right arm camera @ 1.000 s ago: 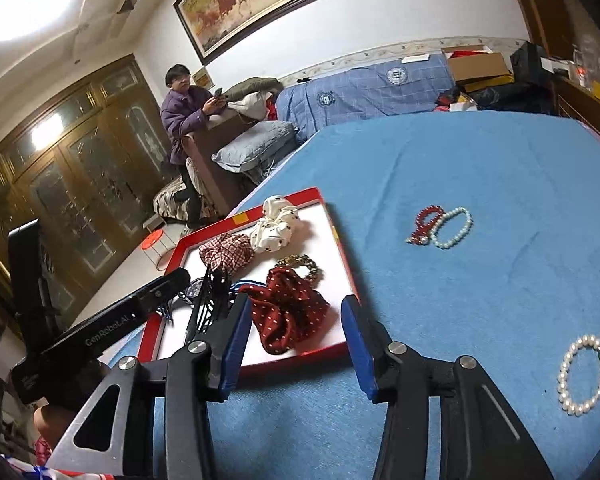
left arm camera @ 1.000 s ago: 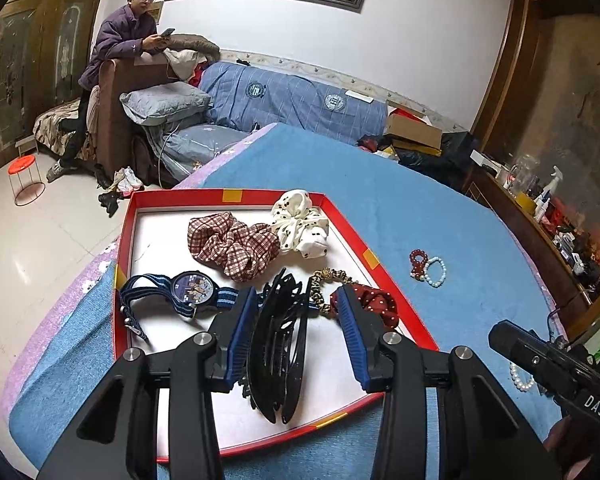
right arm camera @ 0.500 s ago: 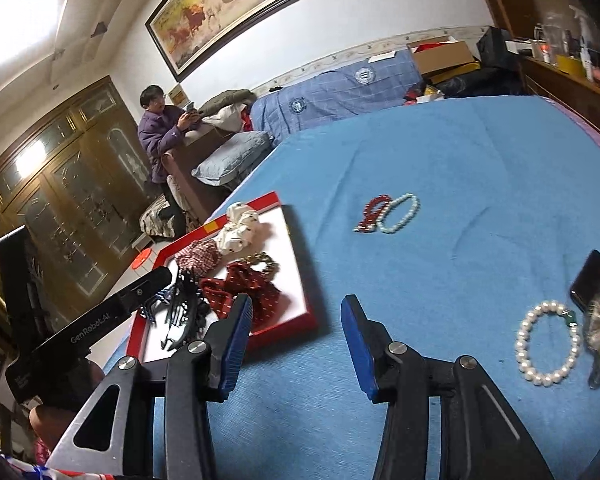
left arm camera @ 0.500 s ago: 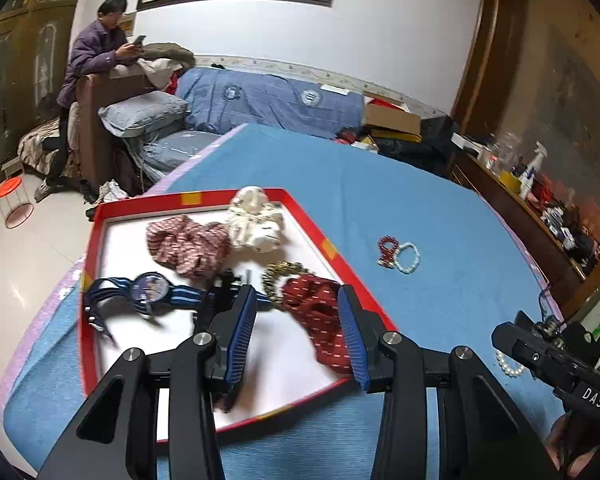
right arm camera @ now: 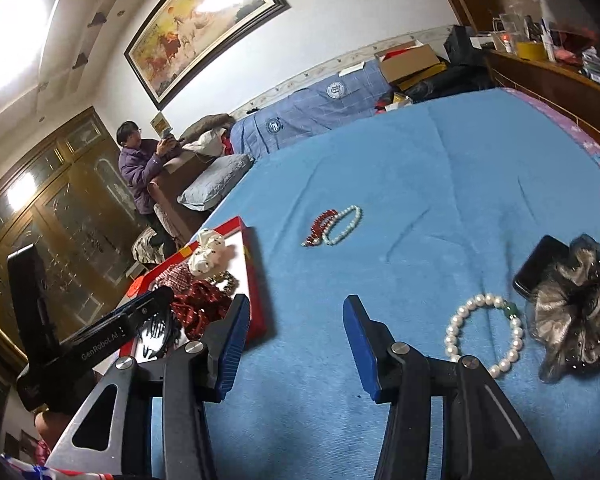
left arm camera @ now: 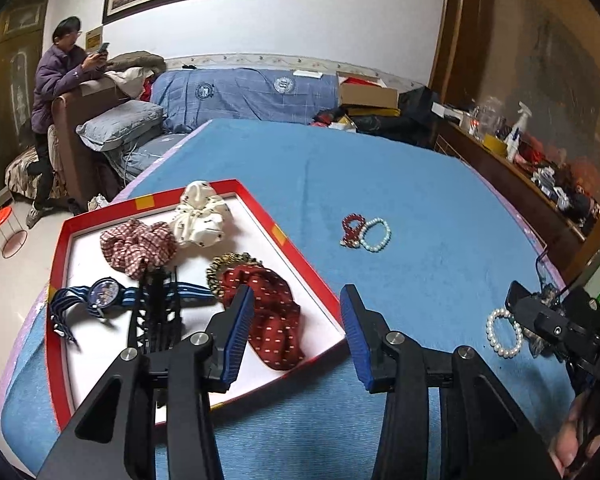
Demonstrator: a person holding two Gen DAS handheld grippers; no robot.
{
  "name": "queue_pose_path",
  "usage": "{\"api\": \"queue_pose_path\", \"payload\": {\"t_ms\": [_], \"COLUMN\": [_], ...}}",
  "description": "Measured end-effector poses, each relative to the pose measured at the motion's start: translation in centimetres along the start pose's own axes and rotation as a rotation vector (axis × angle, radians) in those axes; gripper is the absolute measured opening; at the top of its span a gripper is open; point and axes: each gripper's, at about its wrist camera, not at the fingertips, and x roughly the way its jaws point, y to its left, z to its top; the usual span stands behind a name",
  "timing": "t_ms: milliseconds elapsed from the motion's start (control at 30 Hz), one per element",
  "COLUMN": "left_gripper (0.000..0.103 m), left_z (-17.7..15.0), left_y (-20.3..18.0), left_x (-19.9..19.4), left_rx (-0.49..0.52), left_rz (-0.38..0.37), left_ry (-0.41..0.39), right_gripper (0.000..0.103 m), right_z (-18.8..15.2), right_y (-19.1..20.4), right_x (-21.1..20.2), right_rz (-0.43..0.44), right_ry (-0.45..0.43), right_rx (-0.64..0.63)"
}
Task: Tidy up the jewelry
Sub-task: 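Grasp the pearl bracelet with the left gripper while the right grasps the black sheer scrunchie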
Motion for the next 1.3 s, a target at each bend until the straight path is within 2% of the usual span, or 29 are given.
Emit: {"api": "queue_pose_path", "payload": {"t_ms": [233,400,600,667,733,800,933,1133,1200,1233,1267,1300], "left_gripper": [0.045,0.045,0.046,0.052,0.055,0.055,0.055,0.054,0.044,0.035,0.034,0.026], "left_z": [-0.1,-1.0,-2.4,-3.1,-3.8,-4.4,-4.7,-4.6,-4.7,-4.7,-4.7,-4.6], "left_y": [-3.1,-5.9,-11.2,-13.7,-16.3,-18.6,-21.3,-21.6,-21.9,-22.0,-22.1,-22.3], "left_x": [0.6,1.2,2.2,2.6,3.3,4.6,7.4,9.4,10.2,10.5,10.7,10.7], "left_rx": [0.066,0.117,0.205,0.246,0.284,0.312,0.326,0.303,0.308,0.311,0.314,0.325], "left_rz": [-0.024,-0.066,-0.193,-0.258,-0.326,-0.362,-0.345,-0.324,-0.314,-0.312,-0.309,-0.304], "left_ry": [0.022,0.054,0.152,0.196,0.248,0.293,0.332,0.327,0.335,0.34,0.333,0.318], "right_gripper": [0.052,0.052,0.052,0.052,0.052,0.052,0.052,0.053,0.053,0.053,0.053,0.053], "right_z": [0.2,-0.2,-1.0,-1.6,-1.9,-2.5,-2.9,-3.3,-3.5,-3.5,-3.5,-3.6], "right_y": [-4.7,-9.2,-13.7,-14.6,-15.0,-15.6,-16.8,-18.0,-18.1,-18.2,-18.2,-18.3], "right_x": [-2.9,-6.5,-10.4,-11.3,-11.7,-12.2,-13.1,-14.8,-14.6,-14.5,-14.5,-14.5], "right_rz": [-0.039,-0.109,-0.184,-0.192,-0.194,-0.191,-0.196,-0.208,-0.203,-0.202,-0.2,-0.199], "right_ry": [-0.067,-0.132,-0.191,-0.199,-0.199,-0.197,-0.194,-0.208,-0.203,-0.202,-0.2,-0.198], "right_rx": [0.088,0.169,0.265,0.284,0.298,0.315,0.329,0.341,0.347,0.349,0.35,0.348]}}
